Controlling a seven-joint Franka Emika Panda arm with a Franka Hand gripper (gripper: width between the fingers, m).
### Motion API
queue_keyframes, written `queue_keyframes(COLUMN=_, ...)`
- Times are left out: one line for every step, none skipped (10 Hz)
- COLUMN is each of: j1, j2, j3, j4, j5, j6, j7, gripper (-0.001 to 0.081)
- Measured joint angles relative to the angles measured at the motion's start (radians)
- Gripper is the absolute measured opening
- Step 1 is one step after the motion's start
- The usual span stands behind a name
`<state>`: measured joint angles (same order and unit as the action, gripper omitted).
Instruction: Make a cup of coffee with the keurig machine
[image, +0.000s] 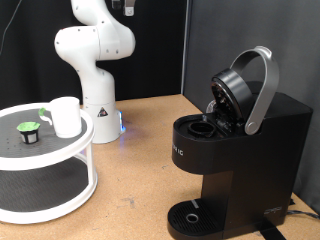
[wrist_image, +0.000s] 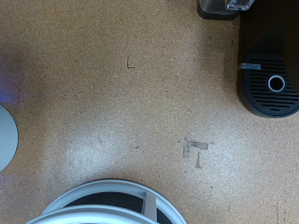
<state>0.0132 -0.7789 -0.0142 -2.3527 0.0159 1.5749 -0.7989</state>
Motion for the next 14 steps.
queue_keyframes(j1=0.000, j2=0.000, j3=-0.006, j4=0.000, j5=0.000, j6=0.001, j7=-0.004, gripper=0.0803)
queue_keyframes(j1=-0.002, j2=-0.002, j3=-0.025, j4=-0.001, j5=-0.002, j6=0.005, j7=-0.019, gripper=0.0803)
queue_keyframes(j1=-0.007, j2=-0.006, j3=-0.056, j4=-0.002, j5=-0.008, j6=0.002, j7=-0.047, gripper=0.0803)
queue_keyframes(j1=-0.016, j2=-0.010, j3=-0.090, j4=-0.002, j5=-0.019, j6=-0.007, j7=-0.073, gripper=0.0803)
queue_keyframes(j1=-0.025, j2=-0.012, j3=-0.120, j4=-0.002, j5=-0.037, j6=-0.011, j7=-0.099, gripper=0.0803)
queue_keyframes(j1=-0.034, j2=-0.014, j3=-0.148, j4=-0.002, j5=-0.058, j6=-0.011, j7=-0.124, gripper=0.0803)
queue_keyframes(j1=-0.040, j2=-0.016, j3=-0.162, j4=-0.002, j5=-0.064, j6=-0.011, j7=-0.140, gripper=0.0803)
queue_keyframes(j1=-0.040, j2=-0.015, j3=-0.160, j4=-0.002, j5=-0.064, j6=-0.011, j7=-0.139, gripper=0.0803)
queue_keyframes(j1=-0.040, j2=-0.013, j3=-0.160, j4=-0.002, j5=-0.064, j6=-0.014, j7=-0.142, gripper=0.0803)
queue_keyframes(j1=-0.040, j2=-0.013, j3=-0.167, j4=-0.005, j5=-0.066, j6=-0.015, j7=-0.150, gripper=0.0803)
queue_keyframes(j1=-0.044, j2=-0.014, j3=-0.183, j4=-0.009, j5=-0.079, j6=-0.014, j7=-0.163, gripper=0.0803)
queue_keyframes(j1=-0.051, j2=-0.015, j3=-0.208, j4=-0.014, j5=-0.098, j6=-0.011, j7=-0.185, gripper=0.0803)
queue_keyframes(j1=-0.060, j2=-0.016, j3=-0.238, j4=-0.015, j5=-0.118, j6=-0.007, j7=-0.210, gripper=0.0803)
queue_keyframes(j1=-0.071, j2=-0.016, j3=-0.269, j4=-0.015, j5=-0.139, j6=-0.002, j7=-0.238, gripper=0.0803)
